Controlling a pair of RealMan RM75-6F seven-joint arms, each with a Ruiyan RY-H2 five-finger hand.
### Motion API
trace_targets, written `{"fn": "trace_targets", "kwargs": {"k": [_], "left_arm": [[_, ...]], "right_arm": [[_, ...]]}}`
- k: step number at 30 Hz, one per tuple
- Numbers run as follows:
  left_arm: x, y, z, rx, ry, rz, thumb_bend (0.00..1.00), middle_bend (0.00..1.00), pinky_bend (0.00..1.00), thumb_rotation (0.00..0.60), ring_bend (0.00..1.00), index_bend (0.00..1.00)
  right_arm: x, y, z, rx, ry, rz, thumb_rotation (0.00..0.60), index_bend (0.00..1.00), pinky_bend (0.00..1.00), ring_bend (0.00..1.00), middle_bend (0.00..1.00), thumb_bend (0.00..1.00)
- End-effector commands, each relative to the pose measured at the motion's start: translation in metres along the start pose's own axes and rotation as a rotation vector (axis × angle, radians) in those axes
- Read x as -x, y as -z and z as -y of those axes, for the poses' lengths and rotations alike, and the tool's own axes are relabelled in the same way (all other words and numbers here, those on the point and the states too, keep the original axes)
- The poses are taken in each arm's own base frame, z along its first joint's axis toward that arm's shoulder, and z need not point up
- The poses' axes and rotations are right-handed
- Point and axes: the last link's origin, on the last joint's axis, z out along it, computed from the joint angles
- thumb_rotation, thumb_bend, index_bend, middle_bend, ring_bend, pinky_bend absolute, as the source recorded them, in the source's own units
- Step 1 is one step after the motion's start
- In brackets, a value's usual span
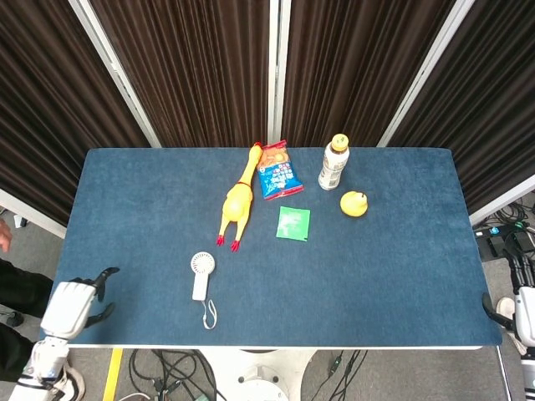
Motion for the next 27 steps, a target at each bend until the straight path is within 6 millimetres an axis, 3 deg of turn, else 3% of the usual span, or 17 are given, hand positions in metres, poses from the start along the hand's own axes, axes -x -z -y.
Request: {"fn": "trace_targets", "kwargs": {"k": [1, 15, 27], "left_arm": [[0.005, -0.008, -0.015, 0.058, -0.008, 0.011, 0.40, 0.79, 0.78, 0.600, 0.82, 0.23], [0.040, -0.033, -0.045, 0.202, -0.068, 0.097, 0.41, 0.78, 0.78, 0.600, 0.82, 0.23], [0.052, -0.050, -0.071, 0.300, -0.090, 0.173, 0.41, 0.79, 0.78, 0.600, 0.82, 0.22]], "right_arm": [[0.002, -0.001, 0.001, 0.000, 0.003, 0.001, 0.600, 0.00, 0.00, 0.00, 0.00, 0.30], [0.004, -0.004, 0.004, 0.004, 0.021, 0.009, 0.600, 0.00, 0.00, 0.00, 0.00, 0.30], [0.007, -0.008, 0.006, 0.018, 0.030, 0.025, 0.600, 0.00, 0.00, 0.00, 0.00, 0.30]]}}
